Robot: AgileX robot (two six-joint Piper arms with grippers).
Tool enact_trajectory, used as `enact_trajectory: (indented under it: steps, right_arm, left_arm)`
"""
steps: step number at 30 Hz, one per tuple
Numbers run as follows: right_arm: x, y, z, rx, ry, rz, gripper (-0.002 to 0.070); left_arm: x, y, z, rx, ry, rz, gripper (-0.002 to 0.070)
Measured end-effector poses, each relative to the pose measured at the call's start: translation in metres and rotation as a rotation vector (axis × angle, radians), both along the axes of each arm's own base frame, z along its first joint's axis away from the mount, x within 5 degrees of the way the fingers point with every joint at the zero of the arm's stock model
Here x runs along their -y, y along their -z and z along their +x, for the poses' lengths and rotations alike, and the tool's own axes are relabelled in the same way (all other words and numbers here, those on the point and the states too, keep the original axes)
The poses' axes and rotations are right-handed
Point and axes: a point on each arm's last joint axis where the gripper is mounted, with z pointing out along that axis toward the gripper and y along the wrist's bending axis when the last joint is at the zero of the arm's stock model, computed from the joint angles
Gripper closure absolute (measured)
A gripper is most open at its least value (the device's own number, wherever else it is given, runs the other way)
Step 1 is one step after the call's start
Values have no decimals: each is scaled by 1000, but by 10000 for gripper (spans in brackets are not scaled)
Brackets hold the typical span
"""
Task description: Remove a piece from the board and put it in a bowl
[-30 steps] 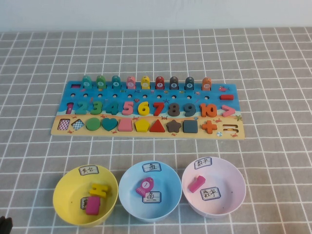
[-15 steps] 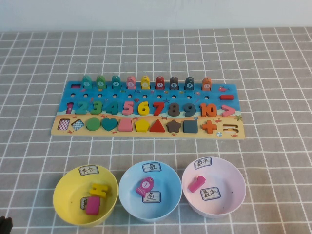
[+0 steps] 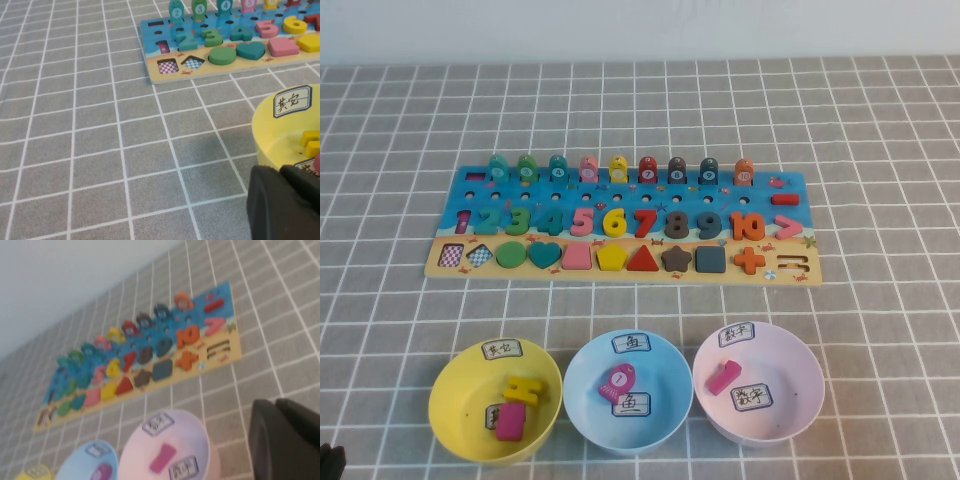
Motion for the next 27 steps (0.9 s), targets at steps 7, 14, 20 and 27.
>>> enact_trajectory:
  steps: [7, 14, 20, 27]
  right_arm:
    - [-8, -25, 38, -280, -178, -162, 694]
    - [-14, -50, 96, -450, -350, -232, 694]
    - [-25, -64, 149, -484, -426, -276, 694]
    - [-68, -70, 207, -474, -518, -367, 694]
  left_arm:
    - [0, 0, 0, 0, 0, 0, 676]
    - [0, 0, 0, 0, 0, 0, 676]
    - [0, 0, 0, 0, 0, 0, 676]
    - [0, 0, 0, 0, 0, 0, 676]
